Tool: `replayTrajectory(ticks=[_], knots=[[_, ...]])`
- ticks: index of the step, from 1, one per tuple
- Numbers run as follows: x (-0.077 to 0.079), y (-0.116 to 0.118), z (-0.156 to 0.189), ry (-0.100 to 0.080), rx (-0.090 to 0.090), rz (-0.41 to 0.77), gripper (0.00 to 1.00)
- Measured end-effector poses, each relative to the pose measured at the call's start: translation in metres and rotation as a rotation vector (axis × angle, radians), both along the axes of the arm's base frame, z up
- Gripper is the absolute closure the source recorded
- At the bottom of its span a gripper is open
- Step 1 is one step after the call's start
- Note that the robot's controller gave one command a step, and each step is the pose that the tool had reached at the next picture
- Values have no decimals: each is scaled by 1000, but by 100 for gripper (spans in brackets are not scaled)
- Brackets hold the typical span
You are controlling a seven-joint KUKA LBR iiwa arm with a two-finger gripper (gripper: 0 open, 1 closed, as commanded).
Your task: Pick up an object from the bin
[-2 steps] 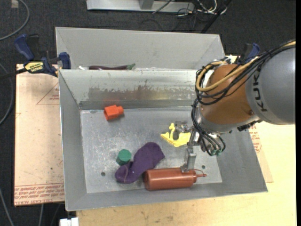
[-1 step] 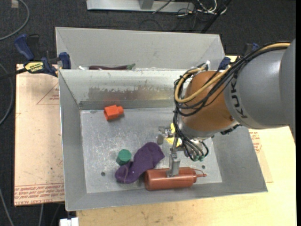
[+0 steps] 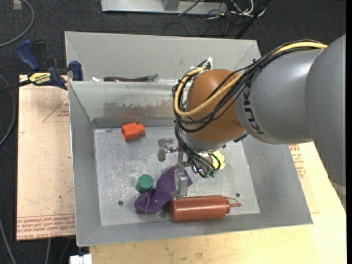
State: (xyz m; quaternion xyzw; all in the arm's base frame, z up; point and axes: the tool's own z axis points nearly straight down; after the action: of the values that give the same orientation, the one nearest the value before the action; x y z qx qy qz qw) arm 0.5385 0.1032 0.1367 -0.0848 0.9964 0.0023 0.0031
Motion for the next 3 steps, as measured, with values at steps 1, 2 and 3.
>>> replayTrajectory(ticks=[1, 2, 3], knots=[[-20, 11, 0, 5, -5, -93, 0], [-15, 18, -48, -2, 0, 62, 0], [-23, 16, -66, 3, -3, -76, 100]])
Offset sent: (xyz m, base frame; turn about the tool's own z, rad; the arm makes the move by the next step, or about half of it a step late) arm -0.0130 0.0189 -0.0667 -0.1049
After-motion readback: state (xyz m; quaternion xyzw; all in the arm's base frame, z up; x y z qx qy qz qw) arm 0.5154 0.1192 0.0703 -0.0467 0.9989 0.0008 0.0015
